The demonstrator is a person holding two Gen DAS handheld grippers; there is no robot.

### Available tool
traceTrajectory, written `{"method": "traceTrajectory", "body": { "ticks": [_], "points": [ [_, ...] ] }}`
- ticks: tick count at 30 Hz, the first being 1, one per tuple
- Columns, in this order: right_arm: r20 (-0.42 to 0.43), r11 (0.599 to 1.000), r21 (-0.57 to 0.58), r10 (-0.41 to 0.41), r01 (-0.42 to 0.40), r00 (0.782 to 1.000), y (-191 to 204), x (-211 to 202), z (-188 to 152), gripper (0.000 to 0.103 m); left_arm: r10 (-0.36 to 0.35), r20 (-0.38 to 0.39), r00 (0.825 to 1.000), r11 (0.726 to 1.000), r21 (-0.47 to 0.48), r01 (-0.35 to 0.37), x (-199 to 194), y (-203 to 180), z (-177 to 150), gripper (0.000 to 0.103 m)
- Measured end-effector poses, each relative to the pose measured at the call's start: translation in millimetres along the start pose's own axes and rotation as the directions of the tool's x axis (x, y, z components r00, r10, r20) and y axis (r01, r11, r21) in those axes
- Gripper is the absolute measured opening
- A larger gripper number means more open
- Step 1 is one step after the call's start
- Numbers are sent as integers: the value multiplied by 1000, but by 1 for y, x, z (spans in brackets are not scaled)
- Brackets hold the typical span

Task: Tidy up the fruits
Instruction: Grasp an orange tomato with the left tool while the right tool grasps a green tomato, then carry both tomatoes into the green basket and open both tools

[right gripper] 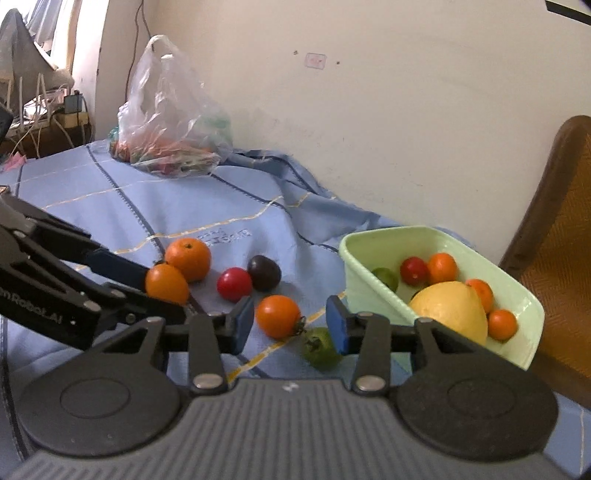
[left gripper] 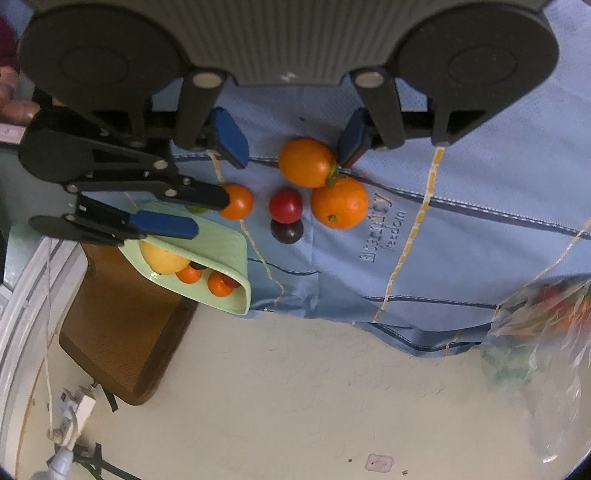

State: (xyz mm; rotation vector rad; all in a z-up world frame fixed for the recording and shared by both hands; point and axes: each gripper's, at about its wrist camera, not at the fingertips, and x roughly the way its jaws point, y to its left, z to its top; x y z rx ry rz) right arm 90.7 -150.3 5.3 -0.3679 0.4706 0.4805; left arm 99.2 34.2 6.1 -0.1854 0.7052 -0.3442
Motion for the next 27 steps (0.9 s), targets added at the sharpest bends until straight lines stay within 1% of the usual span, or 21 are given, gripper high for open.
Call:
{"method": "traceTrajectory", "body": {
  "ticks": [2, 4, 7, 11, 13, 14, 15, 17, 20, 23, 25, 27],
  "points": [
    [-3, 1000, 29, -9, 10, 1000, -7, -2, -4, 46, 9, 7, 1000, 1000, -7, -9, 2, 0, 1, 48],
    [-16, 998, 53, -20, 21, 1000, -11, 0, -7, 46, 27, 13, 1000, 1000, -4, -27, 4, -1, 2, 35],
    [-24, 996, 88, -10, 12, 1000, -16, 0, -11, 46, 27, 13, 1000, 1000, -15, -27, 3, 0, 2, 35],
    [-57, 992, 121, 31, -24, 998, -20, -1, -13, 45, 15, 7, 1000, 1000, -11, -15, -2, -3, -2, 35],
    [-67, 993, 121, 19, -10, 998, -20, -4, -17, 39, 3, 3, 1000, 1000, -8, -3, -5, -6, -5, 35],
    [-65, 991, 131, 18, -9, 998, -22, -8, -19, 28, -16, -3, 1000, 1000, -13, 16, -6, -8, -6, 35],
    [-57, 989, 148, 15, -7, 998, -24, -13, -21, 25, -37, -11, 999, 999, -17, 37, -7, -11, -8, 35],
    [-44, 981, 190, 34, -25, 998, -27, -25, -26, 24, -66, -20, 998, 998, -3, 66, -8, -19, -12, 35],
    [-36, 983, 185, 8, -1, 999, -23, -37, -33, 24, -71, -28, 997, 997, 38, 72, -7, -33, -15, 35],
    [-31, 980, 201, 24, -18, 999, -21, -45, -35, 24, -120, -42, 992, 993, 7, 121, -6, -36, -14, 35],
    [-2, 979, 203, 26, -25, 1000, -19, -55, -34, 24, -136, -40, 990, 991, 7, 136, -7, -40, -11, 35],
    [39, 979, 205, 10, -18, 999, -20, -68, -31, 24, -146, -39, 989, 989, 17, 147, -5, -44, -4, 35]
  ]
}}
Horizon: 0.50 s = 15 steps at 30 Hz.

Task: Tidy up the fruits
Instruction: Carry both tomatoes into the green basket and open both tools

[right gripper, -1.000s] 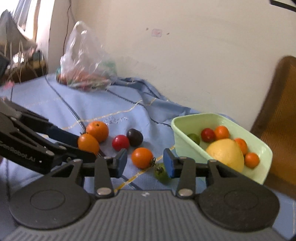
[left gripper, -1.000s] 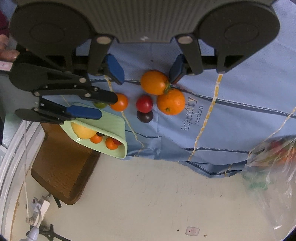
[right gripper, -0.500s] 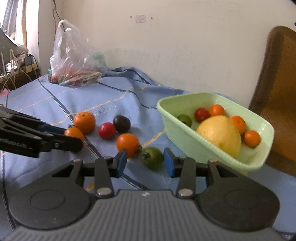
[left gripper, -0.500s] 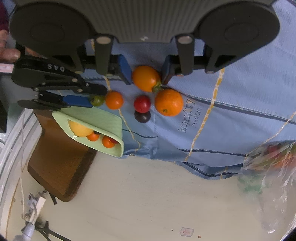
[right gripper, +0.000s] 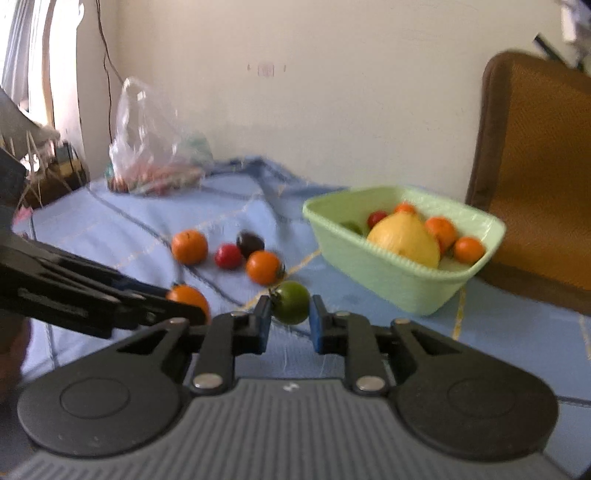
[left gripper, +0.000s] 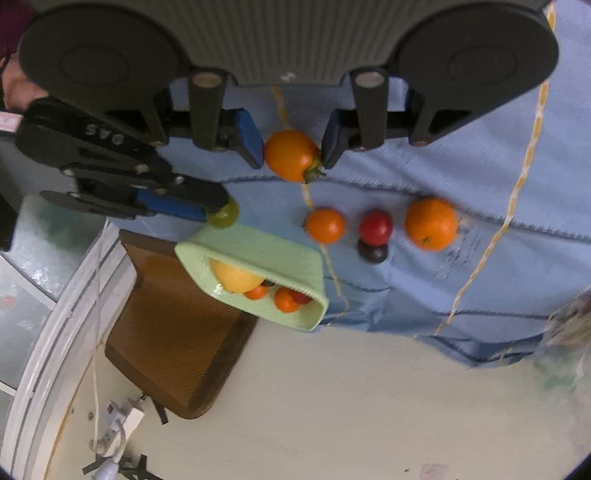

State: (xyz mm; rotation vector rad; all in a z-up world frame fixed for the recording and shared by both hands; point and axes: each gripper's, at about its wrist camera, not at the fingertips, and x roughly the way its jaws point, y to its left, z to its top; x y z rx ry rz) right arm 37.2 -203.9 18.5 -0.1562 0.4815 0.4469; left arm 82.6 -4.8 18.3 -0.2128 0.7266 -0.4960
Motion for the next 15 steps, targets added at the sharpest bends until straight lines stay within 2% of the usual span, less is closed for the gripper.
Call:
{"method": "traceTrajectory", "body": {
  "ticks": [4, 8, 15],
  "points": [
    [86, 998, 24, -54, 52, 995, -13, -13, 13, 25, -47, 53, 997, 998, 45, 45, 9, -17, 36, 35],
    [133, 991, 74, -124, 115, 983, -36, -13, 24, 25, -78, 85, 993, 992, 107, 68, 32, -35, 72, 35],
    [146, 967, 135, -234, 215, 961, -70, 6, 28, 25, -22, 50, 998, 994, 111, 17, 90, -38, 113, 36]
  ]
}}
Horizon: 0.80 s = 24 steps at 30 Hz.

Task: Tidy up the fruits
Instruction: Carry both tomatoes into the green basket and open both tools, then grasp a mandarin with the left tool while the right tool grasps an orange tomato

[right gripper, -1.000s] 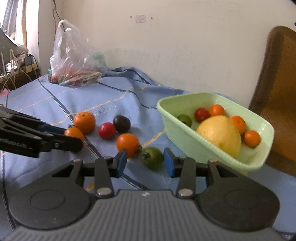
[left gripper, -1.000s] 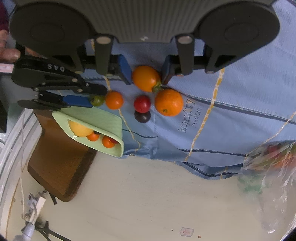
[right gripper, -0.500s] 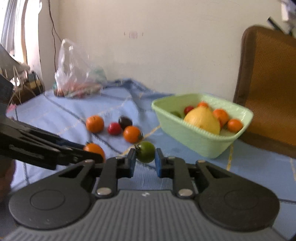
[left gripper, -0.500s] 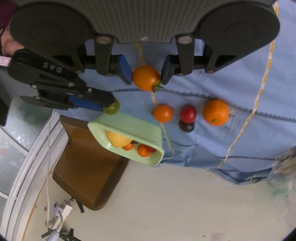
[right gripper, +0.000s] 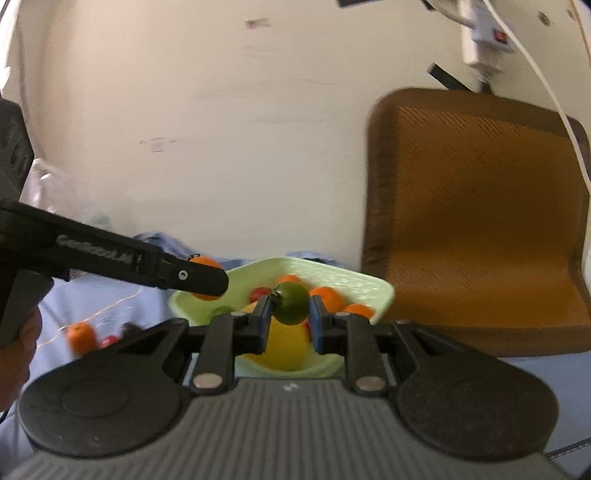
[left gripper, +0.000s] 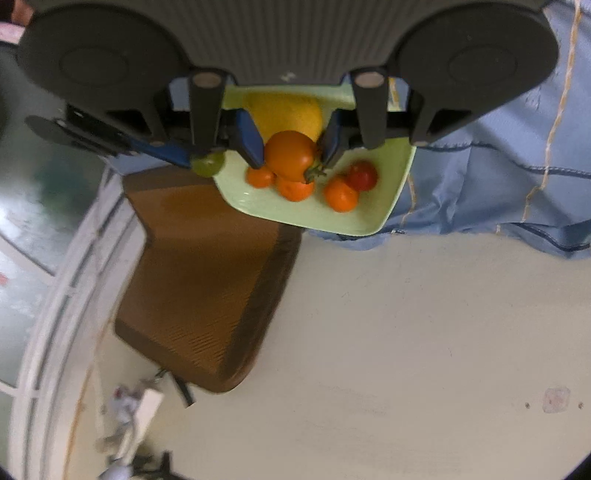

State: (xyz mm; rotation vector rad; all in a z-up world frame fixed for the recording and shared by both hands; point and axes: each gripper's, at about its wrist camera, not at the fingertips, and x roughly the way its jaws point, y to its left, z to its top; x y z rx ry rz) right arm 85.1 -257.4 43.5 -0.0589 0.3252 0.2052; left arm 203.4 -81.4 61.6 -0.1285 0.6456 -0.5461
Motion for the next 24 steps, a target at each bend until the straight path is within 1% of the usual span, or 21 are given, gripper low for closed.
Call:
{"method": "traceTrajectory", "body": {
  "ticks": [2, 3, 4, 7, 8, 9, 13, 16, 18, 21, 23, 24],
  "points": [
    [6, 1000, 20, -20, 20, 1000, -6, 8, -1, 27, 25, -17, 1000, 1000, 7, -25, 14, 1, 2, 44],
    [10, 999, 29, -32, 32, 999, -9, 10, -3, 27, 37, -17, 999, 999, 11, -37, 19, 2, 4, 52],
    [14, 998, 39, -45, 44, 999, -12, 11, -4, 27, 49, -18, 999, 999, 14, -49, 23, 2, 5, 56],
    [22, 997, 52, -57, 55, 998, -17, 11, -6, 27, 53, -15, 998, 999, 1, -53, 27, 5, 8, 57],
    [32, 997, 53, -60, 58, 998, -18, 10, -6, 29, 48, -10, 999, 999, -4, -48, 23, 7, 8, 57],
    [45, 997, 57, -64, 61, 997, -17, 6, -6, 34, 46, -2, 999, 999, -6, -46, 18, 8, 8, 57],
    [82, 997, 74, -42, 36, 996, -17, -4, -6, 34, 41, 59, 997, 999, -18, -40, -24, 16, 5, 57],
    [89, 998, 68, 12, -18, 996, -10, -11, -7, 34, 65, 113, 991, 997, -47, -60, -70, 33, -7, 59],
    [75, 996, 57, 71, -75, 995, -1, -13, -6, 34, 112, 132, 985, 992, -67, -104, -96, 47, -21, 59],
    [17, 984, 35, 176, -176, 984, 19, -10, -8, 34, 194, 107, 975, 979, -89, -185, -120, 68, -46, 59],
    [-45, 970, 14, 244, -244, 969, 37, -3, -12, 34, 214, 77, 974, 973, -103, -205, -127, 79, -60, 60],
    [-71, 964, 2, 264, -265, 962, 45, -1, -14, 34, 218, 66, 974, 971, -112, -209, -129, 83, -66, 60]
  ]
}}
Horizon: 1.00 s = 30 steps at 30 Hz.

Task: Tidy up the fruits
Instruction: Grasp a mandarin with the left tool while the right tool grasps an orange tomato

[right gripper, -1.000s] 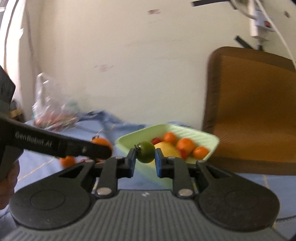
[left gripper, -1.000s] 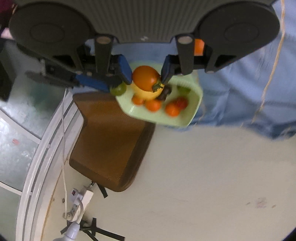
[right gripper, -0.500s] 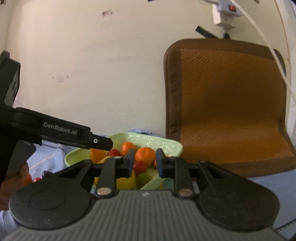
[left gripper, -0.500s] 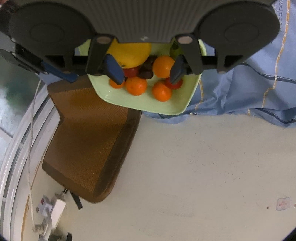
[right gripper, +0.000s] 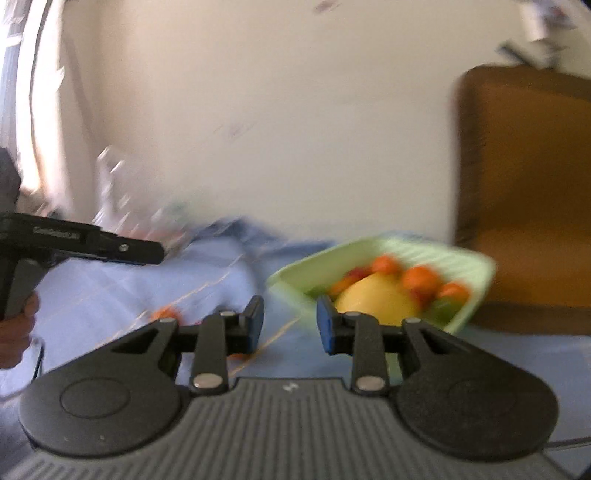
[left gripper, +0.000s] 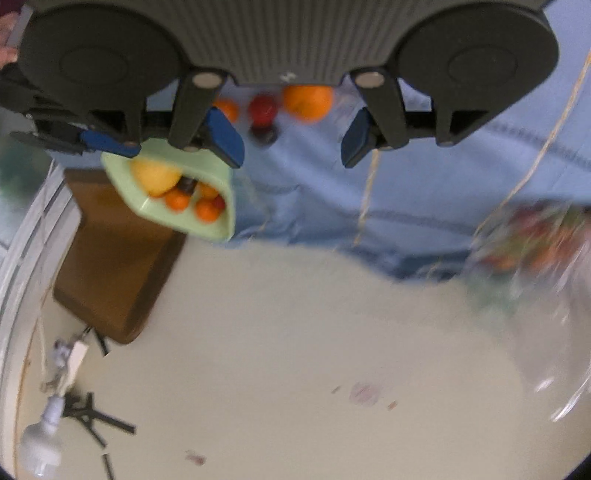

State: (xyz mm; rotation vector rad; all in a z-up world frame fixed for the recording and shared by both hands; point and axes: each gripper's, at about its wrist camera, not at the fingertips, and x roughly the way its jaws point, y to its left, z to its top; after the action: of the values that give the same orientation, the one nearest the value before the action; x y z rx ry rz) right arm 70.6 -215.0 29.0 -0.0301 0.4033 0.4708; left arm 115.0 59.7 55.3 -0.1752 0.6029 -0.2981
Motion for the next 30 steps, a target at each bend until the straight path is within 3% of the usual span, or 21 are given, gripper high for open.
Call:
{"method": "traceTrajectory", "body": {
  "ticks": [5, 7, 9, 12, 17, 19, 20, 21, 22, 30],
  "points": [
    [-97, 996, -82, 27, -35, 995, 29, 22, -11, 35, 1, -35, 999, 1000, -2, -1, 11, 7, -18, 67],
    [-116, 995, -94, 29, -40, 993, 35, 28, -11, 37, 5, -40, 999, 1000, 16, -4, 19, 5, -20, 79],
    [-127, 993, -112, 22, -36, 992, 38, 36, -9, 49, 13, -44, 999, 999, 43, -11, 25, 0, -24, 80],
    [-128, 987, -161, -10, -11, 992, 40, 45, -9, 50, 29, -57, 998, 997, 78, -25, 35, -4, -27, 80],
    [-189, 990, -138, -5, -21, 982, 35, 64, -7, 50, 33, -85, 996, 997, 73, -27, 44, -2, -30, 61],
    [-211, 992, -128, -10, -17, 978, 34, 70, -6, 50, 30, -102, 994, 998, 58, -24, 47, 0, -30, 42],
    [-226, 992, -122, -7, -21, 974, 35, 73, -6, 49, 34, -97, 995, 998, 55, -29, 46, 1, -30, 41],
    [-238, 993, -116, -2, -26, 971, 35, 74, -6, 38, 24, -98, 995, 998, 54, -19, 45, 1, -31, 38],
    [-243, 993, -112, -1, -27, 970, 35, 74, -7, 37, 30, -97, 995, 998, 60, -24, 43, -1, -32, 38],
    [-199, 992, -125, 8, -33, 980, 40, 25, -22, 36, -124, -153, 980, 989, 59, 135, 25, -34, -50, 38]
  ]
}}
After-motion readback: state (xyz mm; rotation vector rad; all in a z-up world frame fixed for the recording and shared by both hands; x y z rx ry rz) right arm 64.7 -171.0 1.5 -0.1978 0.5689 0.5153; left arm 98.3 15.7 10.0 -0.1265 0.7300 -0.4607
